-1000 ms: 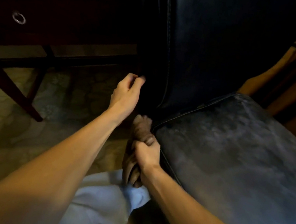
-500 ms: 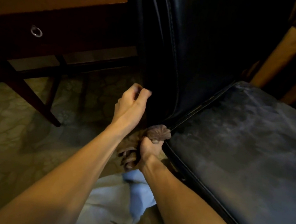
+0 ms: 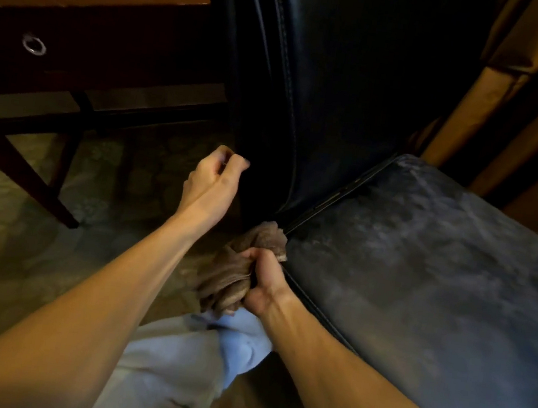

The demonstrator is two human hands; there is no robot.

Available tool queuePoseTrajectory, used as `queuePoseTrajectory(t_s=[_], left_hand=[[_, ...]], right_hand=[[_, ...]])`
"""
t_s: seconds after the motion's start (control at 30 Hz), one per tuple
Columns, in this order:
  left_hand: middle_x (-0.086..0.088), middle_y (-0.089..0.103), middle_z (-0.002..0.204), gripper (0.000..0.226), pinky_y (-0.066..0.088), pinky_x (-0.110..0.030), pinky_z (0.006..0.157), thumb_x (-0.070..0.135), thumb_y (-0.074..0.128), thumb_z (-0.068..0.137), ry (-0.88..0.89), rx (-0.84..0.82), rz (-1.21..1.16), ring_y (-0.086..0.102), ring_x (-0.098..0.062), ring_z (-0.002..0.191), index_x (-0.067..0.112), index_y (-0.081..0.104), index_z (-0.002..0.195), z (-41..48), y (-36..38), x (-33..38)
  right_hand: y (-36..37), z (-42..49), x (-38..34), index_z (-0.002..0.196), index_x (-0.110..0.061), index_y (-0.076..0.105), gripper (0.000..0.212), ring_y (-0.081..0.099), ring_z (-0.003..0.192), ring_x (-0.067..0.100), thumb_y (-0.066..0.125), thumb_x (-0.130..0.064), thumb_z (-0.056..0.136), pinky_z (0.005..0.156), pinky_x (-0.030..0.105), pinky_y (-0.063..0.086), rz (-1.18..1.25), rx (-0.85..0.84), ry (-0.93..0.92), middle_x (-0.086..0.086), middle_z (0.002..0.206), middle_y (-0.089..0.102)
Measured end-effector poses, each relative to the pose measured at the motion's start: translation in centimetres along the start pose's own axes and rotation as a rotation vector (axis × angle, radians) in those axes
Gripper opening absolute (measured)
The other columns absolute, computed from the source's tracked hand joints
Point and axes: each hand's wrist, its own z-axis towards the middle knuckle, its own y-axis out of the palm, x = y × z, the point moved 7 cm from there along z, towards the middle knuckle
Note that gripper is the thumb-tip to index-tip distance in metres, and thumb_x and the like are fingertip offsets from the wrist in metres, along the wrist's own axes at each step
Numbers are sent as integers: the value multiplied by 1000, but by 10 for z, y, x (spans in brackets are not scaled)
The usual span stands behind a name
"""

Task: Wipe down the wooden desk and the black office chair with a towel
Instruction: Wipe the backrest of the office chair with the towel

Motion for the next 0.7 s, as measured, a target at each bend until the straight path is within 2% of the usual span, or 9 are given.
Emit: queuePoseTrajectory(t_s=[0.07, 0.13, 0.17, 0.23, 0.27, 0.37, 0.43, 0.57, 0.7], left_hand=[[13, 66, 101, 33, 40, -38, 85, 58, 42, 90, 3, -25, 6, 57, -4, 96, 34, 63, 98, 2, -1, 1], [14, 66, 103, 30, 42, -39, 88, 56, 43, 93, 4, -33, -4, 56, -1, 97, 35, 64, 99, 4, -2, 3], [12, 68, 105, 31, 44, -41, 92, 56, 44, 93, -2, -29, -20, 57, -3, 99, 34, 65, 101, 3, -3, 4], [6, 69, 107, 37, 44, -45, 98, 59, 44, 90, -13, -25, -34, 60, -7, 101, 32, 66, 103, 1, -1, 5], [5, 70, 108, 40, 45, -47, 100, 61, 44, 87, -17, -23, -41, 60, -9, 101, 31, 66, 103, -1, -1, 6], [8, 71, 109, 43, 46, -53, 104, 68, 47, 79, -22, -24, -55, 62, -13, 108, 36, 67, 100, -5, -2, 1], [9, 72, 107, 40, 45, -55, 104, 66, 50, 79, -9, -15, -53, 63, -15, 109, 36, 68, 98, -6, -4, -4], [5, 73, 104, 44, 46, -57, 102, 62, 50, 82, 44, 8, -65, 65, -16, 106, 27, 68, 100, -11, -6, -5], [5, 73, 103, 50, 46, -57, 101, 62, 49, 80, 43, -7, -80, 65, -15, 105, 21, 68, 102, -9, -5, -5]], right_hand=[[-16, -15, -10, 86, 1, 63, 17, 65, 84, 34, 46, -1, 87, 87, 40, 53, 4, -50, -4, 22, 91, 66], [-33, -25, -23, 108, 5, 64, 26, 71, 89, 35, 49, -2, 88, 85, 42, 58, 13, -62, -24, 26, 102, 69], [-40, -30, -27, 108, 4, 64, 27, 72, 83, 34, 50, -2, 87, 77, 41, 61, 4, -49, -33, 25, 98, 70], [-52, -27, -17, 96, 0, 64, 18, 70, 76, 33, 52, -2, 84, 62, 34, 60, -13, 9, -27, 21, 86, 67], [-56, -25, -9, 96, 0, 65, 19, 69, 80, 34, 54, -1, 81, 64, 35, 61, -37, 44, -11, 22, 88, 66], [-60, -9, 17, 124, 2, 65, 48, 69, 105, 44, 62, 0, 76, 85, 51, 61, -89, 89, 24, 28, 115, 69], [-53, -1, 20, 127, 0, 64, 47, 69, 106, 45, 62, 2, 80, 86, 52, 60, -72, 93, 12, 31, 120, 68], [-19, 17, 12, 127, 2, 62, 48, 70, 98, 44, 60, 6, 79, 92, 53, 57, 64, 99, -68, 29, 112, 69], [-6, 19, 10, 105, -5, 64, 29, 64, 70, 31, 53, 11, 83, 69, 38, 57, 134, 178, -176, 17, 80, 64]])
